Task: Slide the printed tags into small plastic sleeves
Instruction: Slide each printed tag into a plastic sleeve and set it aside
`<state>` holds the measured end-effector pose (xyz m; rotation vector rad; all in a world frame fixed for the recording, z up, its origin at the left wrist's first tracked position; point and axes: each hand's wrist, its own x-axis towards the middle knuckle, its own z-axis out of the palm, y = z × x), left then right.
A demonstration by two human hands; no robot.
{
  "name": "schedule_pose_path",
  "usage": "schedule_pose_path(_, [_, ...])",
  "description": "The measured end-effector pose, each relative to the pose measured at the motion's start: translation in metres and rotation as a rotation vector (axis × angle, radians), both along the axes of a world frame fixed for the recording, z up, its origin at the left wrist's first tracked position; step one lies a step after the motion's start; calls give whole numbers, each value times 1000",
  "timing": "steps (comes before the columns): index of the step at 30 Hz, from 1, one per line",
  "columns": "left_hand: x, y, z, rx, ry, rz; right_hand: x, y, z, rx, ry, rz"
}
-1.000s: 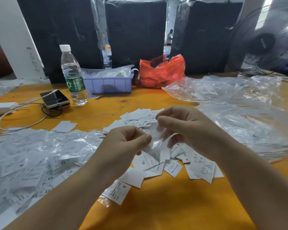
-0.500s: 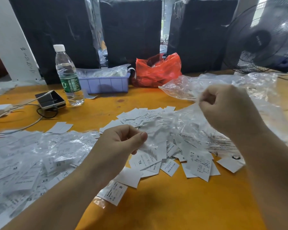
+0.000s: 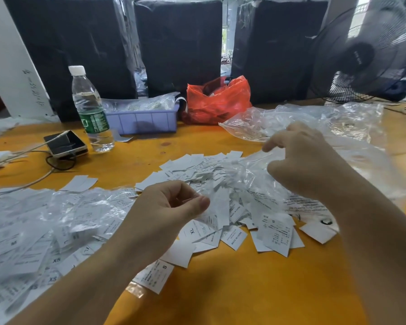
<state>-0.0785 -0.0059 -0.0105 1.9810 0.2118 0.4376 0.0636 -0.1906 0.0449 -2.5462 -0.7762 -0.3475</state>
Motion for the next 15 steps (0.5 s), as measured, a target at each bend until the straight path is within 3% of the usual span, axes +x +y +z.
schedule_pose_path(3, [-1, 0, 1, -7, -16, -16, -13, 9, -4, 92, -70, 300])
schedule_pose_path(7, [-1, 0, 3, -23, -22, -67, -26, 21, -12, 121, 240, 661])
schedule_pose_path(11, [-3, 2, 4, 5, -10, -142, -26, 26, -20, 6, 327, 730])
schedule_pose_path(15, [-3, 4, 6, 23, 9, -156, -24, 27, -21, 74, 401, 753])
